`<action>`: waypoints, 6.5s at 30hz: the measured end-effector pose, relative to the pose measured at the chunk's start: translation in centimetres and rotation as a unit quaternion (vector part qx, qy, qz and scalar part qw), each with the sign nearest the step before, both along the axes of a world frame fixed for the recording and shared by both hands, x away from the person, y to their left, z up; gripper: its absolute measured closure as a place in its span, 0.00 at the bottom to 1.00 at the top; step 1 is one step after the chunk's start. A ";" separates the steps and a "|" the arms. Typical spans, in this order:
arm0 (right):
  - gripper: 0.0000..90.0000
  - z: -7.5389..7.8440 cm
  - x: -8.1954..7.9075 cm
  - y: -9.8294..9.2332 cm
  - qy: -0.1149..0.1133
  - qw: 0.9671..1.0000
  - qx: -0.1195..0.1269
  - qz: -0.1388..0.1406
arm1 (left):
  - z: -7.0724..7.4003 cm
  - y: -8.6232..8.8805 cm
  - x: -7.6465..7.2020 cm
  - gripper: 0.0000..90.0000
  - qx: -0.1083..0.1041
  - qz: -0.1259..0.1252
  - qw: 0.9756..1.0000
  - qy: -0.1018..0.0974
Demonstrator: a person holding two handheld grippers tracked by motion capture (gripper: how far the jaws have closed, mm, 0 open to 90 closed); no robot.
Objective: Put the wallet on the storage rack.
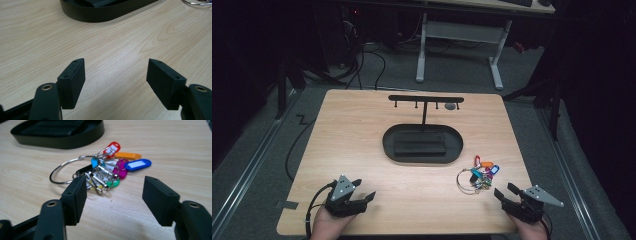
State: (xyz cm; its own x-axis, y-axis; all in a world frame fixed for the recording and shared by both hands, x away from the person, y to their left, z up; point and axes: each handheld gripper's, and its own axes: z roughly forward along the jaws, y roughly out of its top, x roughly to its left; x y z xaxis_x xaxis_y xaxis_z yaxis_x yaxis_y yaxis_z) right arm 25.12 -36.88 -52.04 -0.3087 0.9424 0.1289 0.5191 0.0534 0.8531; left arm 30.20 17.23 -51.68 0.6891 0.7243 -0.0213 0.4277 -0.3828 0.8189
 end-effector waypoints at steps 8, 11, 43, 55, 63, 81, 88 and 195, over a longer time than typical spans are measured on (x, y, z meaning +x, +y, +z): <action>0.44 1.7 0.6 2.9 0.033 0.997 -0.065 0.036 | 0.0 -0.1 -0.1 0.33 0.007 -0.018 1.000 -0.008; 0.45 2.3 1.2 3.9 0.060 0.993 -0.093 0.044 | 0.0 0.0 -0.1 0.33 0.005 -0.023 1.000 -0.007; 0.46 5.6 7.2 12.3 0.219 0.918 -0.269 0.190 | -0.1 -0.2 -0.5 0.33 0.009 -0.053 0.999 -0.009; 0.58 3.9 11.2 14.9 0.307 0.882 -0.281 0.222 | -0.1 -0.2 -0.5 0.34 0.006 -0.060 0.998 -0.009; 0.63 3.1 12.6 15.8 0.351 0.855 -0.295 0.244 | -0.1 -0.4 -0.6 0.34 0.009 -0.068 0.998 -0.009; 0.96 4.1 12.2 16.5 0.354 0.844 -0.317 0.249 | -0.2 -0.5 -0.8 0.34 0.012 -0.071 0.997 -0.007; 0.96 7.7 11.2 15.4 0.309 0.855 -0.329 0.255 | -0.2 -0.6 -0.7 0.34 0.014 -0.075 0.997 -0.004; 0.98 23.5 25.1 15.2 0.241 0.916 -0.264 0.182 | -0.9 0.7 -0.1 0.33 0.002 -0.067 0.998 0.016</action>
State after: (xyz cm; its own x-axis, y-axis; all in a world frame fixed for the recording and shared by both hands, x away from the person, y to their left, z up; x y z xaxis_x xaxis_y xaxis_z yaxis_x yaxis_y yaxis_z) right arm 50.21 -21.68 -28.55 -0.6426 0.7581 -0.1112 0.6940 0.6373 0.3350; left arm 30.14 17.91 -52.62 0.7789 0.6257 -0.0424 0.3986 -0.4418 0.8037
